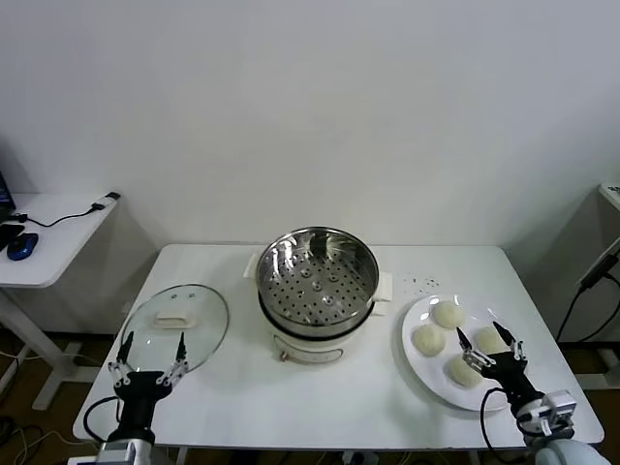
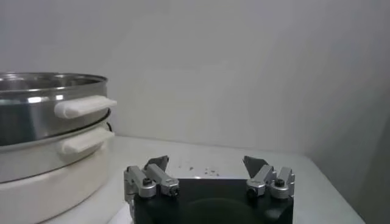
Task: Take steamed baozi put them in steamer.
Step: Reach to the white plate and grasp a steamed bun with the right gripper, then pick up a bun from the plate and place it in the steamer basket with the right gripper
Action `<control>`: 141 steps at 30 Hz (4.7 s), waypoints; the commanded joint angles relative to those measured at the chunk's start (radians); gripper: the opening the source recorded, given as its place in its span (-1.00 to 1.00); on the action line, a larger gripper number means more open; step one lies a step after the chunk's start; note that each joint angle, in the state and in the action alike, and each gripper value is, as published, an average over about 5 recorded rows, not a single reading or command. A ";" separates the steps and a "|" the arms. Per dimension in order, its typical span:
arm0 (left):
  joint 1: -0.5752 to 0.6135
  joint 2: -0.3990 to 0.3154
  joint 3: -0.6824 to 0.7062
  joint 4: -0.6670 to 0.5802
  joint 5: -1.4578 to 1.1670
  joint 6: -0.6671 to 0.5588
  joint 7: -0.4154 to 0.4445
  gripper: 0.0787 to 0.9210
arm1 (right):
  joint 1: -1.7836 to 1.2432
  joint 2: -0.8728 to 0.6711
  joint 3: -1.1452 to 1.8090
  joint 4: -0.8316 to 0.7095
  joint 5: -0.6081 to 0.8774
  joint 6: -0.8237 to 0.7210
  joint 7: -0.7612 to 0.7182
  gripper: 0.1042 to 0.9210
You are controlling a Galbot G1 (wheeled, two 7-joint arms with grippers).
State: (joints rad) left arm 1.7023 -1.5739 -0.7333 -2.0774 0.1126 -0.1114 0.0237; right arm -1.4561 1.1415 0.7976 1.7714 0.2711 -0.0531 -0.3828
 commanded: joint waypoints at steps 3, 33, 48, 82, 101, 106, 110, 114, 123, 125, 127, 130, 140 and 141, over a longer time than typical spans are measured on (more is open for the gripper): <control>0.002 0.005 0.005 0.005 0.007 -0.005 -0.013 0.77 | 0.137 -0.406 -0.118 -0.056 -0.157 -0.187 -0.215 0.76; -0.005 0.013 0.012 0.045 -0.002 -0.015 -0.046 0.77 | 1.757 -0.484 -1.952 -0.758 -0.233 -0.149 -0.708 0.76; -0.014 0.015 -0.004 0.068 -0.010 -0.008 -0.050 0.77 | 1.559 -0.318 -1.803 -0.866 -0.248 -0.167 -0.670 0.76; -0.014 0.014 -0.011 0.082 -0.017 -0.004 -0.055 0.77 | 1.657 -0.313 -1.822 -0.856 -0.242 -0.092 -0.699 0.07; 0.019 0.015 -0.005 0.085 -0.012 -0.020 -0.056 0.77 | 2.268 0.056 -2.151 -0.743 -0.369 0.607 -0.763 0.03; 0.023 0.017 -0.001 0.080 -0.010 -0.016 -0.058 0.77 | 2.215 0.170 -2.092 -0.729 -0.506 0.686 -0.732 0.03; 0.023 0.022 -0.004 0.078 -0.010 -0.013 -0.058 0.77 | 2.129 0.230 -2.038 -0.758 -0.611 0.717 -0.713 0.03; 0.023 0.023 -0.005 0.082 -0.011 -0.011 -0.059 0.77 | 2.022 0.260 -2.002 -0.776 -0.718 0.732 -0.701 0.03; 0.009 0.021 -0.005 0.081 -0.011 0.001 -0.064 0.77 | 1.874 0.288 -1.953 -0.831 -0.877 0.742 -0.682 0.03; 0.001 0.020 -0.006 0.080 -0.012 0.005 -0.067 0.77 | 1.860 0.289 -1.951 -0.838 -0.889 0.740 -0.683 0.04; 0.000 0.020 -0.006 0.081 -0.012 0.007 -0.068 0.77 | 1.851 0.288 -1.951 -0.846 -0.892 0.737 -0.683 0.05; 0.006 0.021 -0.007 0.085 -0.012 0.005 -0.068 0.77 | 1.837 0.290 -1.951 -0.865 -0.895 0.733 -0.683 0.05; 0.016 0.023 -0.014 0.093 -0.019 0.000 -0.068 0.77 | 1.803 0.306 -1.930 -0.896 -0.933 0.736 -0.679 0.05; 0.016 0.023 -0.014 0.093 -0.019 0.000 -0.068 0.77 | 1.802 0.305 -1.930 -0.896 -0.934 0.736 -0.679 0.05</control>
State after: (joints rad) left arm 1.7193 -1.5512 -0.7473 -1.9855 0.0939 -0.1131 -0.0444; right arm 0.3845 1.4294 -1.1492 0.8968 -0.6046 0.6707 -1.0663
